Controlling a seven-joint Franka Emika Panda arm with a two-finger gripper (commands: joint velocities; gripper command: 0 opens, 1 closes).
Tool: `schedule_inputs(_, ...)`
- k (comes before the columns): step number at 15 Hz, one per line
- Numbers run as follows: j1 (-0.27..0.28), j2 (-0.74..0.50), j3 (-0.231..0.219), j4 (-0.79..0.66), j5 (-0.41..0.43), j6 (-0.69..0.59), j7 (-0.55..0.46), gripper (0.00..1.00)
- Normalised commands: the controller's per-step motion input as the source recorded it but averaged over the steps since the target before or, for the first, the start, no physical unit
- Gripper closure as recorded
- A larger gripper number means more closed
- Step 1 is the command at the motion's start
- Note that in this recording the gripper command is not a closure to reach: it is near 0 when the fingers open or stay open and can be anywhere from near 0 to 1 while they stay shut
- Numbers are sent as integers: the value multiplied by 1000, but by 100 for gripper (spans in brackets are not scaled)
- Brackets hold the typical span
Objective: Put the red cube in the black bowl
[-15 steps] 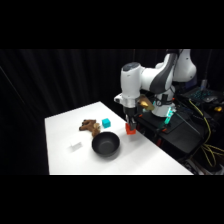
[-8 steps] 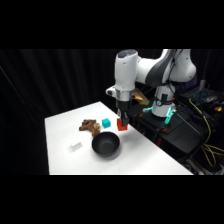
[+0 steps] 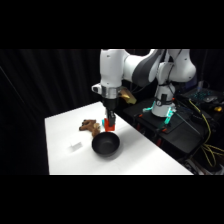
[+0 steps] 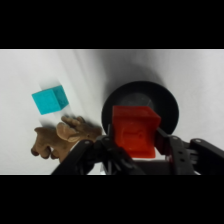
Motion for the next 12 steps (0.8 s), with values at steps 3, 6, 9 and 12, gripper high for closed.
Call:
schedule_inputs(3, -33, 297, -24, 379, 237, 14, -424, 100)
schedule_inputs(6, -48, 203, -11, 303, 299, -56, -459, 0)
schedule_inputs(9, -71, 37, 24, 194, 351, -165, -478, 0)
schedule_inputs(12, -45, -92, 21, 107, 219, -247, -338, 0)
